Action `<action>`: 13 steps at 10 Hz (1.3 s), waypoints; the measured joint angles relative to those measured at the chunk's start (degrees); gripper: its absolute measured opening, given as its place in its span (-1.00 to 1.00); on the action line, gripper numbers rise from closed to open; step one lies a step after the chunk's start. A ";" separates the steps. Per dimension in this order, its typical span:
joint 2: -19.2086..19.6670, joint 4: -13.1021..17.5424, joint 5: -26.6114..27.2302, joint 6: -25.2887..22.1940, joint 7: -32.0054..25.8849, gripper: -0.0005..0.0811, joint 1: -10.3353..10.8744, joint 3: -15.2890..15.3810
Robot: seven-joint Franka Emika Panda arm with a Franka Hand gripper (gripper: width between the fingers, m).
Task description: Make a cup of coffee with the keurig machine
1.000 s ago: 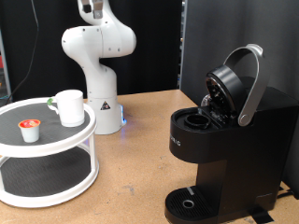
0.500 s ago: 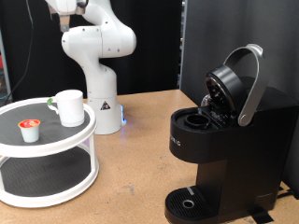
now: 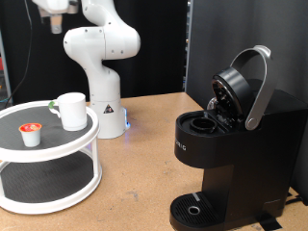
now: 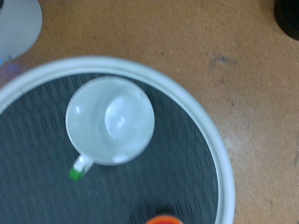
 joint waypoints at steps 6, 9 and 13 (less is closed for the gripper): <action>2.54 0.78 -1.25 4.15 -0.42 0.98 -0.42 -3.04; 4.64 1.78 -0.81 6.25 1.56 0.98 -0.42 -3.88; 10.01 4.95 -0.96 6.03 0.91 0.98 -0.36 -3.87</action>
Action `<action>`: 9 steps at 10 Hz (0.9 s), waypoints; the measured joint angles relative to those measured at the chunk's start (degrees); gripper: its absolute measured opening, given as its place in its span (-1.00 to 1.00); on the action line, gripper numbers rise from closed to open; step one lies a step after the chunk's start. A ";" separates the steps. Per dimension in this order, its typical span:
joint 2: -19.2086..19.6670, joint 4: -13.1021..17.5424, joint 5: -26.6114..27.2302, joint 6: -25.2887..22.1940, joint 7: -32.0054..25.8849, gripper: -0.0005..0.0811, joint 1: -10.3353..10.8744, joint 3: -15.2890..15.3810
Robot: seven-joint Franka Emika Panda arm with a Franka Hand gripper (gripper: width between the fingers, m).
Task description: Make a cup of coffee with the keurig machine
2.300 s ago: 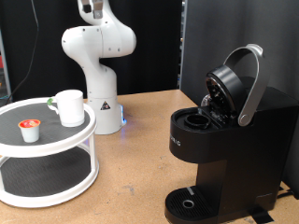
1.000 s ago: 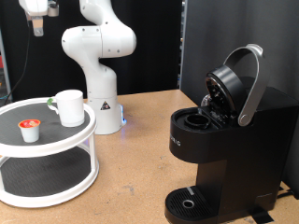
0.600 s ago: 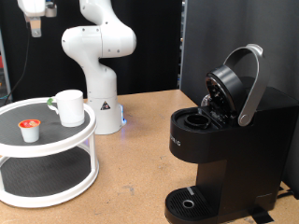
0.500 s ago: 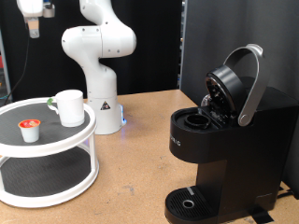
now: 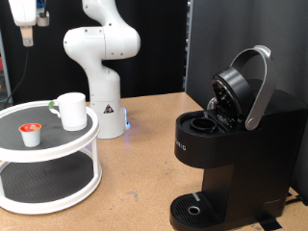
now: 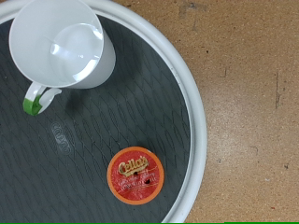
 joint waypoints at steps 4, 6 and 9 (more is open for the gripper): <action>0.96 0.25 -0.63 -1.17 -3.30 0.98 0.00 0.01; 0.96 -1.03 0.08 -0.06 -4.02 0.98 0.00 -0.23; 1.01 -6.73 -1.02 8.08 -4.16 0.98 -0.30 -1.36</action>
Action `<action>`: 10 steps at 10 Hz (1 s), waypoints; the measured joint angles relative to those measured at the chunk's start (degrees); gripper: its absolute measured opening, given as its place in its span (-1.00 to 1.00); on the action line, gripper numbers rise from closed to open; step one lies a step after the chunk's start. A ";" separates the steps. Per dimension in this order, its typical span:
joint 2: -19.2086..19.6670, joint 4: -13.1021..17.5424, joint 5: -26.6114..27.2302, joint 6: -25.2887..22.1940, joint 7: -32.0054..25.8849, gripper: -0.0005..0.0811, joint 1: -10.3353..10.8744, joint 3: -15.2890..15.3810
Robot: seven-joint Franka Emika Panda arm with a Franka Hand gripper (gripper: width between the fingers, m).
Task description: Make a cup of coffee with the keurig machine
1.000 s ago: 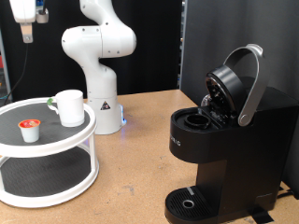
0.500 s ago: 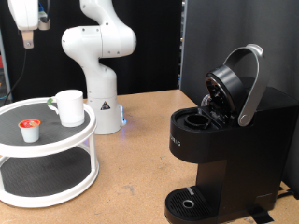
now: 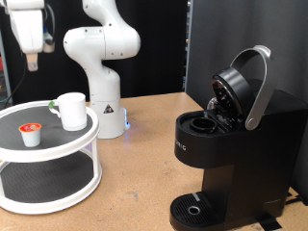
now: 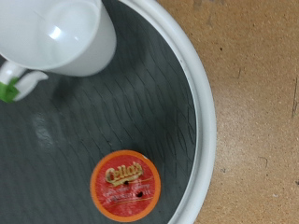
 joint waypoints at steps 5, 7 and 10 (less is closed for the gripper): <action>0.93 -8.33 -4.09 11.94 0.55 0.98 -1.77 -0.94; 2.12 -11.79 -6.68 17.79 1.68 0.98 -3.08 -1.14; 5.17 -15.52 -8.56 25.50 3.41 0.98 -4.39 -1.48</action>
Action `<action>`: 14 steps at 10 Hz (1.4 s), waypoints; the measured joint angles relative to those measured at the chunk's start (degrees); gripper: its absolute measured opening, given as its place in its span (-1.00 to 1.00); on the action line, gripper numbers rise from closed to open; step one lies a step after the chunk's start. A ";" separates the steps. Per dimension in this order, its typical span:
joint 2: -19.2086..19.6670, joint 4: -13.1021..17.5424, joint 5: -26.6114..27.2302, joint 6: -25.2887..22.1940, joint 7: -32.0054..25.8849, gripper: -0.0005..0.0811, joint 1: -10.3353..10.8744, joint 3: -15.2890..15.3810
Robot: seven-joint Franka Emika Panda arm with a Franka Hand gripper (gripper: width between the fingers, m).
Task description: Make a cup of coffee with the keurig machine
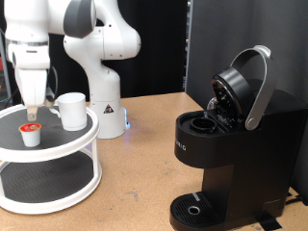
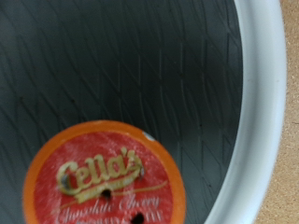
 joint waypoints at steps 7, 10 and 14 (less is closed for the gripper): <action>4.19 -3.46 -0.44 7.12 0.40 0.98 -0.79 -0.82; 5.15 -3.97 -0.52 8.50 0.50 0.98 -1.00 -0.82; 5.90 -3.97 -0.52 8.64 1.27 0.15 -1.04 -0.74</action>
